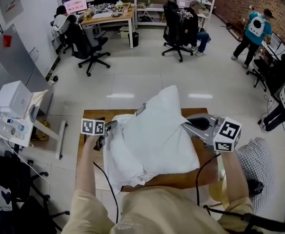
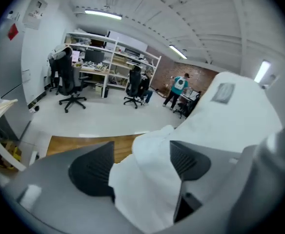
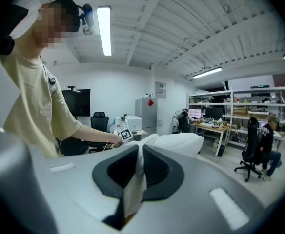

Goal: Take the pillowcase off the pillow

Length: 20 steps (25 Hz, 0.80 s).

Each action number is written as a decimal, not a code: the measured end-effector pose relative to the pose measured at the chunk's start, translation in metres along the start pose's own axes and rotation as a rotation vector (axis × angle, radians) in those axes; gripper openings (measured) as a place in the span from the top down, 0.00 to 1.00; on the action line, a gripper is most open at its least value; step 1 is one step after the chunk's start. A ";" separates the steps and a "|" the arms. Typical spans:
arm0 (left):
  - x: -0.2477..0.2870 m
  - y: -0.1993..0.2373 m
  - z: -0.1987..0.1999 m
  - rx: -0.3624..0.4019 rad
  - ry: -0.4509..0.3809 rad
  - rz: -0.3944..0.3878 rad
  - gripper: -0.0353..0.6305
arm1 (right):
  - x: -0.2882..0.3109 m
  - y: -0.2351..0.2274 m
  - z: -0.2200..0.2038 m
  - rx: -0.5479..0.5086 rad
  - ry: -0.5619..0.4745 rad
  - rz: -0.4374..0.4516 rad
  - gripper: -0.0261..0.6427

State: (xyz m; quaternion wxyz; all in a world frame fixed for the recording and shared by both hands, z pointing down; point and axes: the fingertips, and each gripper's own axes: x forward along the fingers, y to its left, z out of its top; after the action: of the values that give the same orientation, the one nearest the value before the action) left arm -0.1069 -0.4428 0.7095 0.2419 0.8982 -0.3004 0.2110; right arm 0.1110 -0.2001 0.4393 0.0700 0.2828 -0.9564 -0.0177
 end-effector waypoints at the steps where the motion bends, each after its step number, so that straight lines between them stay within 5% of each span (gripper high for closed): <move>1: -0.017 -0.021 0.012 0.027 -0.015 -0.027 0.39 | -0.003 -0.005 -0.001 0.009 -0.005 -0.003 0.94; 7: -0.093 -0.142 0.016 0.216 -0.040 -0.133 0.36 | -0.009 -0.024 -0.003 0.041 -0.047 0.016 0.94; 12: -0.099 -0.224 -0.009 0.332 0.003 -0.171 0.36 | -0.014 -0.065 0.005 0.100 -0.067 -0.003 0.94; 18: -0.059 -0.251 -0.078 0.340 0.094 -0.159 0.37 | -0.005 -0.082 -0.002 0.111 -0.063 -0.022 0.94; 20: -0.039 -0.253 -0.089 0.341 0.105 -0.112 0.49 | -0.009 -0.088 -0.002 0.117 -0.067 -0.012 0.94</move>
State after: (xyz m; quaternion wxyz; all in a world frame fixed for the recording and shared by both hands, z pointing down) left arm 0.0056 -0.1977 0.6819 0.1130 0.9291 -0.1969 0.2919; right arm 0.1655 -0.2690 0.4333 0.0213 0.2916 -0.9559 0.0284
